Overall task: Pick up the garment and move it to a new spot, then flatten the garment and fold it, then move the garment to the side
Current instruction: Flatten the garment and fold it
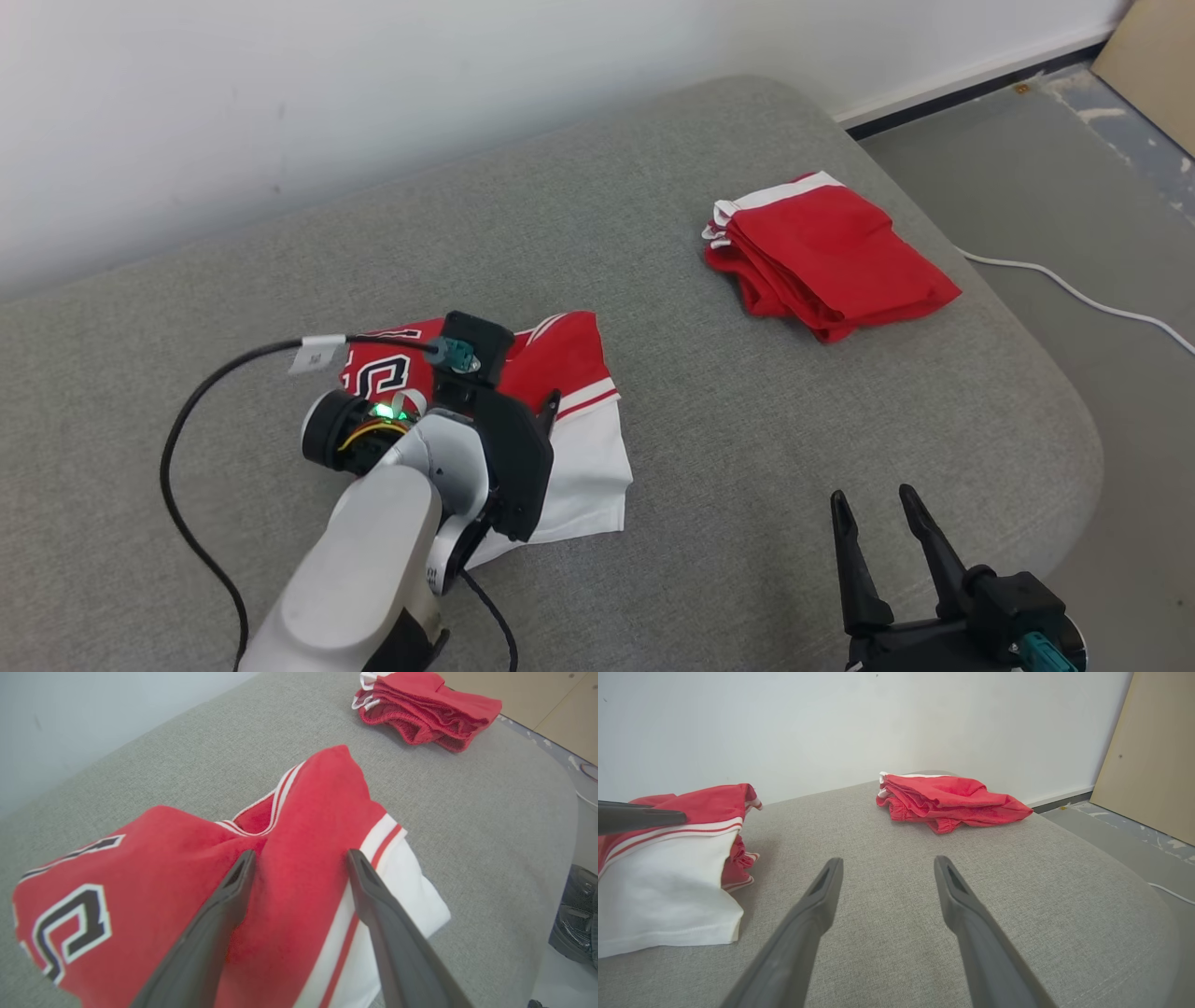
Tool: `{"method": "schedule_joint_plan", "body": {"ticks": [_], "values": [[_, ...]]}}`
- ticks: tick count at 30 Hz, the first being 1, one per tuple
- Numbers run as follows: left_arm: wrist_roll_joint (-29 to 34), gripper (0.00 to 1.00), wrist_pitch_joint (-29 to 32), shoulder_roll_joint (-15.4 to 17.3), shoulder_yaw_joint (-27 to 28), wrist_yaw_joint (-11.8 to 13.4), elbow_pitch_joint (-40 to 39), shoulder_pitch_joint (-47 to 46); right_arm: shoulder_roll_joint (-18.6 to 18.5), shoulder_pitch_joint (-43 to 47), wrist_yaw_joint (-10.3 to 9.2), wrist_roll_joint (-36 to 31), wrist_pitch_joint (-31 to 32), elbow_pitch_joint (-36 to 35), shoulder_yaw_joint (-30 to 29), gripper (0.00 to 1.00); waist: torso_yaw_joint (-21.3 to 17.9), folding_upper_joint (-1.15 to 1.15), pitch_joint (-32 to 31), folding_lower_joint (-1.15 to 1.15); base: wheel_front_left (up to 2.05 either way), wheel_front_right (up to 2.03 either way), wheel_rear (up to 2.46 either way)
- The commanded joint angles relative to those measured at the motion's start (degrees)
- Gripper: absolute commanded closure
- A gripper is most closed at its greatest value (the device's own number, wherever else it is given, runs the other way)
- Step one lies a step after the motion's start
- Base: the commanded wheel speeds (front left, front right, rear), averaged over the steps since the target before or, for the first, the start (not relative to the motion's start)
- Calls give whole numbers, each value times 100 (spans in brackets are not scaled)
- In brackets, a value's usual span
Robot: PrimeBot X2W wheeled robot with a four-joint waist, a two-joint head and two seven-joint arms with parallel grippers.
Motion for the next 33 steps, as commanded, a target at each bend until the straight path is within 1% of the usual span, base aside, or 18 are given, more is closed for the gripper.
{"method": "schedule_joint_plan", "body": {"ticks": [1,2,3,4,5,9,12,14,16,18,20,24,27,30,33], "values": [[40,0,124,9,-24,44,147,-176,28,-41,-12,69,-26,-13,33,0,-50,0,31,-1,0,0,0],[40,0,180,10,-31,41,218,-229,27,-46,-12,83,-27,-14,44,0,-61,0,31,-1,0,0,0],[28,64,211,8,-36,37,262,-271,26,-46,-12,110,-27,-16,53,0,-69,0,28,-1,0,0,0],[6,88,238,4,-56,29,288,-304,26,-45,-12,129,-27,-16,54,0,-70,0,25,-1,0,0,0],[-28,100,253,-2,-87,12,303,-314,27,-43,-12,132,-27,-18,52,0,-67,0,22,-1,0,0,0],[-192,100,177,-25,-230,-45,233,-435,28,-25,-12,153,-27,-19,38,0,-9,0,16,-1,0,0,0],[-353,100,-121,-52,-326,-73,108,-569,25,-63,-12,159,-27,-22,44,0,41,0,5,-1,0,0,0],[-497,100,-512,-68,-372,-86,-53,-742,26,-83,-12,168,-28,-24,80,0,69,0,3,-1,0,0,0],[-535,100,-1047,-79,-421,-94,-260,-983,27,-98,-12,165,-27,-17,103,0,95,0,4,-1,0,0,0],[-583,100,-1509,-88,-506,-96,-395,-1184,24,-105,-12,159,-27,-16,102,0,123,0,-1,-1,0,0,0],[-758,100,-1953,-92,-651,-68,-619,-1449,25,-92,-12,152,-28,-18,83,0,162,0,-7,-1,0,0,0],[-1088,100,-2768,-85,-866,170,-958,-1947,26,-88,-12,105,-27,-24,72,0,266,0,-5,-1,0,0,0],[-1598,100,-3367,-85,-908,376,-1206,-2146,25,-91,-12,81,-27,-29,66,0,369,0,-16,-1,0,0,0],[-1971,100,-3616,-85,-929,600,-1277,-2094,24,-88,-12,80,-27,-38,31,0,500,0,-12,-1,0,0,0],[-2074,100,-3693,-78,-890,769,-1069,-1775,27,-59,-12,74,-27,-62,34,0,686,0,32,-1,0,0,0]]}}
